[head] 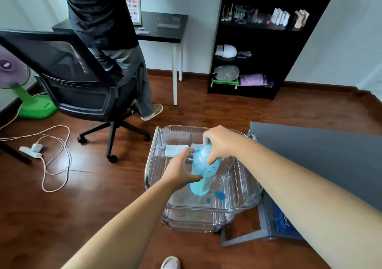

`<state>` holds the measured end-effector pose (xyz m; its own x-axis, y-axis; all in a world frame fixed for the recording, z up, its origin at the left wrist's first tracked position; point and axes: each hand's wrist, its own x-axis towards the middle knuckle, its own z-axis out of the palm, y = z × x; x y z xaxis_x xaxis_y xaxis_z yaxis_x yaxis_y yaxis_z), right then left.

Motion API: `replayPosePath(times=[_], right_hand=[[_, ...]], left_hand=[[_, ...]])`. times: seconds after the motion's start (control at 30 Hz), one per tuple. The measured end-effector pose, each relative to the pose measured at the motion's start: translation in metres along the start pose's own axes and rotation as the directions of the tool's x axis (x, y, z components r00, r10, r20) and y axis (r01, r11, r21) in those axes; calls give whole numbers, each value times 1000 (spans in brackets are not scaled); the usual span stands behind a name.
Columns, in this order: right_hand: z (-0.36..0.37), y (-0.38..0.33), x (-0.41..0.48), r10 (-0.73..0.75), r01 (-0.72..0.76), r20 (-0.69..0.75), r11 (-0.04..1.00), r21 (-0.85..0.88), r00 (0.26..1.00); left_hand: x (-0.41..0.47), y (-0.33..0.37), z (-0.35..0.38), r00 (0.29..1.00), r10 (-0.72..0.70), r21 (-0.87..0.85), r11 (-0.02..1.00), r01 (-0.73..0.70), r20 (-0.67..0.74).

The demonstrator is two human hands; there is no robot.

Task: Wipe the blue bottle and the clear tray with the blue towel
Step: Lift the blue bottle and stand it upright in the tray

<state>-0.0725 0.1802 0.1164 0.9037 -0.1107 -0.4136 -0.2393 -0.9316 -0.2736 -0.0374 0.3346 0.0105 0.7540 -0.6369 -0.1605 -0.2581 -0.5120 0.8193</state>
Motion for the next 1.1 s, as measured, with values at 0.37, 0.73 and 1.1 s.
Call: replayPosePath(times=[0.37,0.73,1.1], right_hand=[[-23,13,-14,24,-24,7,1000,0,1000],[-20,89,-69,362,-328,-214,928,179,907],[51,186,-160,667,-586,-175,729,355,724]], left_hand=[[21,16,-54,977,7,277,958,-67,214],[74,108,-30,906,290,364,844,-394,308],[73,162,113,714,327,528,500,-687,619]])
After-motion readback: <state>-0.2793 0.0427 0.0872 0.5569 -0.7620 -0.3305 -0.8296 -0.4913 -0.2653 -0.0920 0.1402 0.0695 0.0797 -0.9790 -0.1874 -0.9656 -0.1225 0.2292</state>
